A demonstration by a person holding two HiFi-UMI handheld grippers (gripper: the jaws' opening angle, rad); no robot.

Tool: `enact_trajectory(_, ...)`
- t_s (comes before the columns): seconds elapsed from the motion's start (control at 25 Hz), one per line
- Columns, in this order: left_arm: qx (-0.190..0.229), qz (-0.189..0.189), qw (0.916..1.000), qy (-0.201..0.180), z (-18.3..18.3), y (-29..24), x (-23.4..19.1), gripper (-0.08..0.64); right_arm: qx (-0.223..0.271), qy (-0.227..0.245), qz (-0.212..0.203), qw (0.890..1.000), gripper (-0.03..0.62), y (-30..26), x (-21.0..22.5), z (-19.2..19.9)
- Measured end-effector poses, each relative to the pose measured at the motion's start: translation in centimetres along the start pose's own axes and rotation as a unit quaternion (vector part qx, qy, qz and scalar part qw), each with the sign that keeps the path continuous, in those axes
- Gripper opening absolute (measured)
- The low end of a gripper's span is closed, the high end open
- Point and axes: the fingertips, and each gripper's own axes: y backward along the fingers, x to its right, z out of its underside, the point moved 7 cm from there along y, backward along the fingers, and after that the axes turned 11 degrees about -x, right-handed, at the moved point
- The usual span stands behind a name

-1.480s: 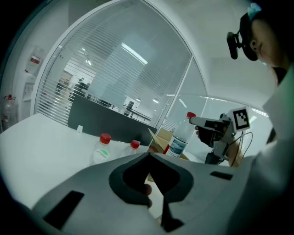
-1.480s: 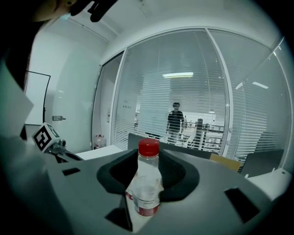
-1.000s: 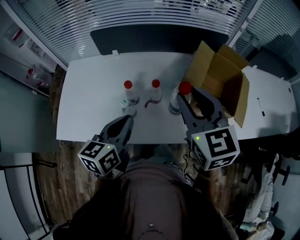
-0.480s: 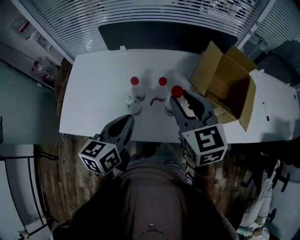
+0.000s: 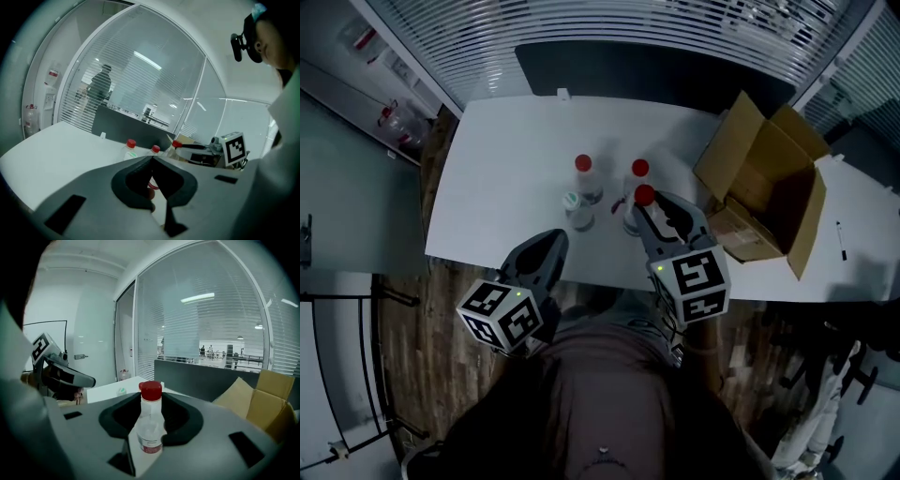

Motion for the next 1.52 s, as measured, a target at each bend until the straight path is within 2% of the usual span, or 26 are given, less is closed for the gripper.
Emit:
enact_trajectory(0.64,0.003,-0.029,0.9995,0.012,-0.6,-0.1,-0.9,0.008,-0.025,0.007,-0.029,0.999,0.15,-4.4,-0.6,2.6)
enact_trajectory(1.52,0.002,-0.017,0.9998,0.012,-0.7,-0.1,-0.9,0.008,-0.059,-0.003,-0.032,0.998,0.152,-5.5,-0.9,4.2)
